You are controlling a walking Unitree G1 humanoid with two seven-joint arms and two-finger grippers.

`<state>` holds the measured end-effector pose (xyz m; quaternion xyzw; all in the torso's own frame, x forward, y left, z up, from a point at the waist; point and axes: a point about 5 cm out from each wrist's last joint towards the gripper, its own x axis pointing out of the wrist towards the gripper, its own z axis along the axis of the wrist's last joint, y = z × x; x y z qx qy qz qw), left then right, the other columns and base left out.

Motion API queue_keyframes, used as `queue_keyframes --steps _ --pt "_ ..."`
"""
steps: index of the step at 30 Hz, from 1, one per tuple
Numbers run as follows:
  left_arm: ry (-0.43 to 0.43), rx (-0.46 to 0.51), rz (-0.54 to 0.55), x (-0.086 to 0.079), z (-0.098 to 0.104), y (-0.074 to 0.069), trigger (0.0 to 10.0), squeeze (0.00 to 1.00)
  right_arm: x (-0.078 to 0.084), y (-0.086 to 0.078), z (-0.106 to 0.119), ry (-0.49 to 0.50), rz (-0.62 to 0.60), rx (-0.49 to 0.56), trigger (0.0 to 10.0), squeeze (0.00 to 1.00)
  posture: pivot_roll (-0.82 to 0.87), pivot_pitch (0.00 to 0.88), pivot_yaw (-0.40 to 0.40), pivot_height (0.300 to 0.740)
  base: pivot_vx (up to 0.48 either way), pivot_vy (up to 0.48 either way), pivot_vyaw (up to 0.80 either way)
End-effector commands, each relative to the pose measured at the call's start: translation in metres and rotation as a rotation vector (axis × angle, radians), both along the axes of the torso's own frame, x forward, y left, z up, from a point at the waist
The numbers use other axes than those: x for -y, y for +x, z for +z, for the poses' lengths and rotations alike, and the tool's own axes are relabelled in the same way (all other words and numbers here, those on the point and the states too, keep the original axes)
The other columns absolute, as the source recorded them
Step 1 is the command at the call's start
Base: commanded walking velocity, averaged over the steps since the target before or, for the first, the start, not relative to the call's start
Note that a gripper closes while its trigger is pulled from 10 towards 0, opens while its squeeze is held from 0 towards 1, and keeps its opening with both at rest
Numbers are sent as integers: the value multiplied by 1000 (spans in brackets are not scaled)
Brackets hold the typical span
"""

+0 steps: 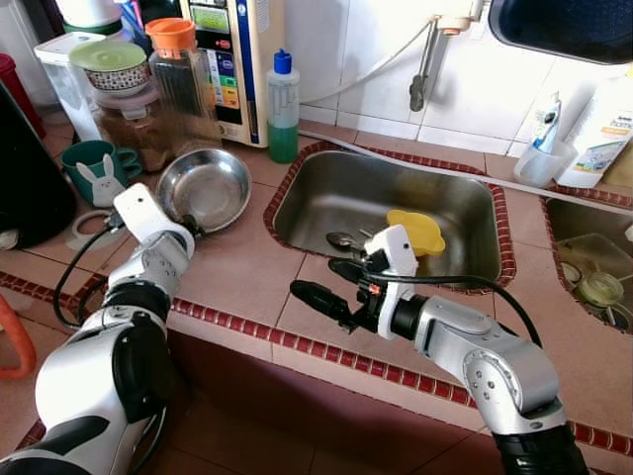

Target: Kitchen organization

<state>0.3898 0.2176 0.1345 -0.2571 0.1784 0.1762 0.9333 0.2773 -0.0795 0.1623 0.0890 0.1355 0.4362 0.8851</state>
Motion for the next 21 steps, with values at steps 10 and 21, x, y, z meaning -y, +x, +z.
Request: queue_keyframes --steps 10,21 --pt "8 -86 36 -7 -24 -13 0 0 -1 2 4 -9 5 18 10000 0 17 19 14 740 0 0 0" --pt "170 -24 42 -17 -19 -13 0 0 -1 2 3 -13 4 15 10000 0 19 21 12 740 0 0 0"
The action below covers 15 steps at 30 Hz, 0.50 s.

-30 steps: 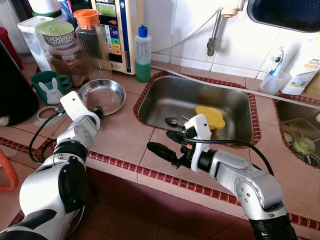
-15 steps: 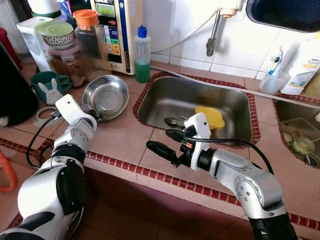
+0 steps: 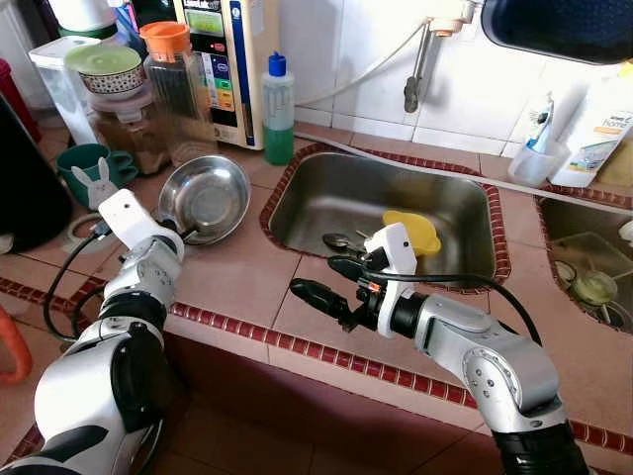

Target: Kitchen organization

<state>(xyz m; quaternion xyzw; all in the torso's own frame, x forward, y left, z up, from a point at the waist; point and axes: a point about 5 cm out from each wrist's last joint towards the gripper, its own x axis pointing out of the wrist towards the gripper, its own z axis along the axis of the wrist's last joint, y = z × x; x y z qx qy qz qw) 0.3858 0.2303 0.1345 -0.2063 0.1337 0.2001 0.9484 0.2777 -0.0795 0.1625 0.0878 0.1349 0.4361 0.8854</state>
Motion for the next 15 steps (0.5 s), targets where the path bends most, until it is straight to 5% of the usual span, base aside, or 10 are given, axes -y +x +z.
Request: queue_keyframes --steps 1,10,15 --pt "60 -70 -4 -4 -18 -9 0 0 -1 3 3 -11 2 14 10000 0 22 22 12 740 0 0 0" --pt "171 41 -71 9 -24 -14 0 0 -1 8 1 -14 -25 6 10000 0 31 24 1 740 0 0 0" --pt "223 184 -104 20 -18 -16 0 0 0 18 1 4 -82 -3 10000 0 37 26 -6 740 0 0 0"
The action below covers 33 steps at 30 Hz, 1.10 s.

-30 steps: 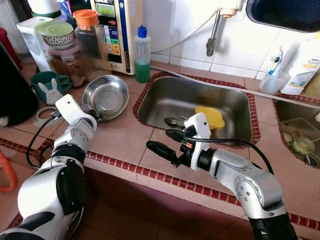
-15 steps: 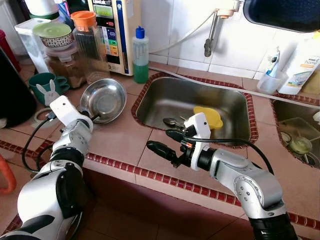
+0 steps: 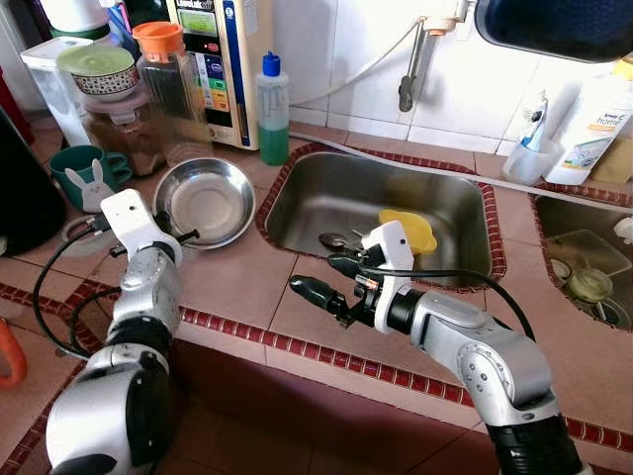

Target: Kitchen organization

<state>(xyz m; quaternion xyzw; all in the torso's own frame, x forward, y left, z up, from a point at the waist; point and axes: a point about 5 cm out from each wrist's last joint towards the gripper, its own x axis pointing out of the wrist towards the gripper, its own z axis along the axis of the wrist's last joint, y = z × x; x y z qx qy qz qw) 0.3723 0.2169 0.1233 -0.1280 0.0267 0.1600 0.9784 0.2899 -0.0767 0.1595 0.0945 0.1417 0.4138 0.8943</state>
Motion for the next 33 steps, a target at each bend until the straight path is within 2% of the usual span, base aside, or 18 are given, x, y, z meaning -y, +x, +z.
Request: queue_keyframes --steps 1,6,7,8,16,17,24,28,33 --pt "50 4 -47 9 -6 -3 0 0 3 8 5 19 -52 12 10000 0 42 27 -9 740 0 0 0" --pt "82 92 -91 23 0 -5 0 0 7 21 7 104 -166 -27 10000 0 48 28 -14 740 0 0 0" --pt "112 149 -130 33 5 -7 0 0 9 27 9 173 -229 -52 10000 0 52 27 -17 740 0 0 0" --pt "127 176 -154 39 8 -7 0 0 10 29 9 199 -248 -64 10000 0 51 27 -18 740 0 0 0" --pt "173 362 -258 69 36 -12 0 0 11 38 13 360 -321 -125 10000 0 49 30 -27 740 0 0 0" --pt "164 394 -270 75 43 -12 0 0 12 41 16 408 -343 -130 10000 0 50 31 -28 740 0 0 0" --pt "148 481 -321 91 65 -15 0 0 21 52 22 495 -421 -125 10000 0 54 28 -32 740 0 0 0" --pt "123 495 -324 92 69 -16 0 0 23 56 22 504 -439 -129 10000 0 50 28 -34 740 0 0 0" --pt "38 559 -427 106 81 -21 0 0 24 63 24 544 -467 -128 10000 0 51 28 -36 740 0 0 0"
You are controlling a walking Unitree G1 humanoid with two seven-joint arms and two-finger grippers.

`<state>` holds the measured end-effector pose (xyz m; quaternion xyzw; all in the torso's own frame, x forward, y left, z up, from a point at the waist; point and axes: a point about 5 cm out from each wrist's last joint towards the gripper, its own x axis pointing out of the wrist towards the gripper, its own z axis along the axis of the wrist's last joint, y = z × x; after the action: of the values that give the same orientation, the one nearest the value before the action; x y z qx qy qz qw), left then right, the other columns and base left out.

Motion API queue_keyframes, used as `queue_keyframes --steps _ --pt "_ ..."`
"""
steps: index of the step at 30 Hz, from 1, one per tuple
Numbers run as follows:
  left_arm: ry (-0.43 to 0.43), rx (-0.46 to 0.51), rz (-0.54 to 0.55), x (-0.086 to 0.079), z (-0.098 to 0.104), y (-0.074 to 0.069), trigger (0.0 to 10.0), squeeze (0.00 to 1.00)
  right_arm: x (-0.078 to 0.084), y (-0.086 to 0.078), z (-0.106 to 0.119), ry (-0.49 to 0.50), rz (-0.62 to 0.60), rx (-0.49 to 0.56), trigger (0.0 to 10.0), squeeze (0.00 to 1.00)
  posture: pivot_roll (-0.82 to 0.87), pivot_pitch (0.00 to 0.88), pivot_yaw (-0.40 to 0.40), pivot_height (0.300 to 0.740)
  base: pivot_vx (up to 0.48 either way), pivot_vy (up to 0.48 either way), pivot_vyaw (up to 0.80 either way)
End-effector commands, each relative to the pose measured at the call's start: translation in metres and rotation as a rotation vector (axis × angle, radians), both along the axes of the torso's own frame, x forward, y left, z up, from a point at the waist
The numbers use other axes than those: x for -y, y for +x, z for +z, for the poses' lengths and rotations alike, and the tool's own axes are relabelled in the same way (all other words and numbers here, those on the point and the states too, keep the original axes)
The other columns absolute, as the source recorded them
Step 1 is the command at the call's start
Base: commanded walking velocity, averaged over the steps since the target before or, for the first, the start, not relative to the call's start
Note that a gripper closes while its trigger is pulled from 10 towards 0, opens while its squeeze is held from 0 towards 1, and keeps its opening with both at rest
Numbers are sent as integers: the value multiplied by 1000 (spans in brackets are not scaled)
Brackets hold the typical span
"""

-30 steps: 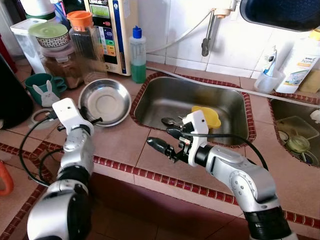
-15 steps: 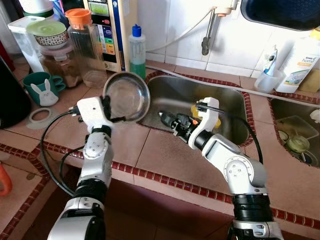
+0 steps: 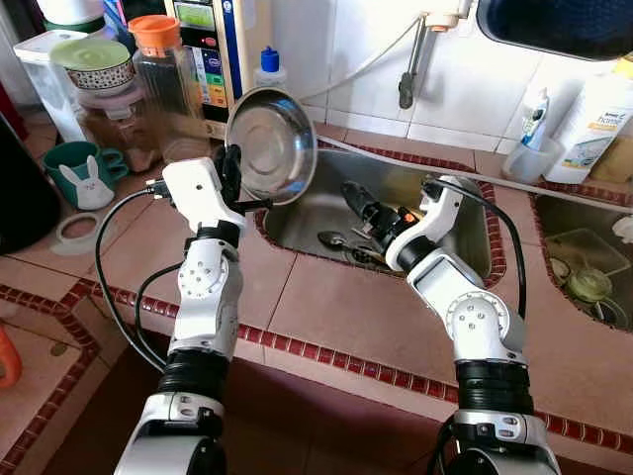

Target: Kitchen organization

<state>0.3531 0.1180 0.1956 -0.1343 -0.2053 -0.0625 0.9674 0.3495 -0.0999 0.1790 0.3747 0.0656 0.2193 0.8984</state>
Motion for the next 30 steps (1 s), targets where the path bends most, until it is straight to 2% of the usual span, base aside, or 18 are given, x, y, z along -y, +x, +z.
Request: queue_keyframes --steps 1,2,8,13,14,15,16,17,18,30 --pt "-10 45 -72 9 12 -3 0 0 1 6 5 30 -19 6 10000 0 53 28 -35 740 0 0 0" --pt "-32 62 -117 14 16 -5 0 0 1 10 7 26 -18 12 10000 0 53 28 -34 740 0 0 0" --pt "-44 74 -207 26 22 -11 0 0 3 22 12 5 -23 39 10000 0 63 28 -33 740 0 0 0" --pt "-35 66 -237 30 21 -15 0 0 4 28 17 -24 -27 74 10000 0 69 27 -35 740 0 0 0" --pt "-38 63 -243 31 21 -16 0 0 4 30 18 -30 -29 83 9020 0 71 26 -36 740 0 0 0" --pt "-39 61 -248 31 21 -17 0 0 4 30 18 -33 -30 89 9020 0 71 26 -36 740 0 0 0" --pt "-41 56 -254 31 20 -18 0 0 4 32 18 -34 -33 94 6353 0 71 27 -36 740 0 0 0" --pt "-41 56 -254 31 20 -18 0 0 4 32 18 -34 -33 94 6353 0 71 27 -36 740 0 0 0" --pt "-42 54 -257 31 20 -18 0 0 5 32 19 -44 -42 102 0 0 71 27 -36 740 0 0 0" --pt "-51 48 -285 33 23 -21 0 0 12 39 20 -52 -93 117 0 0 73 22 -33 740 0 0 0"
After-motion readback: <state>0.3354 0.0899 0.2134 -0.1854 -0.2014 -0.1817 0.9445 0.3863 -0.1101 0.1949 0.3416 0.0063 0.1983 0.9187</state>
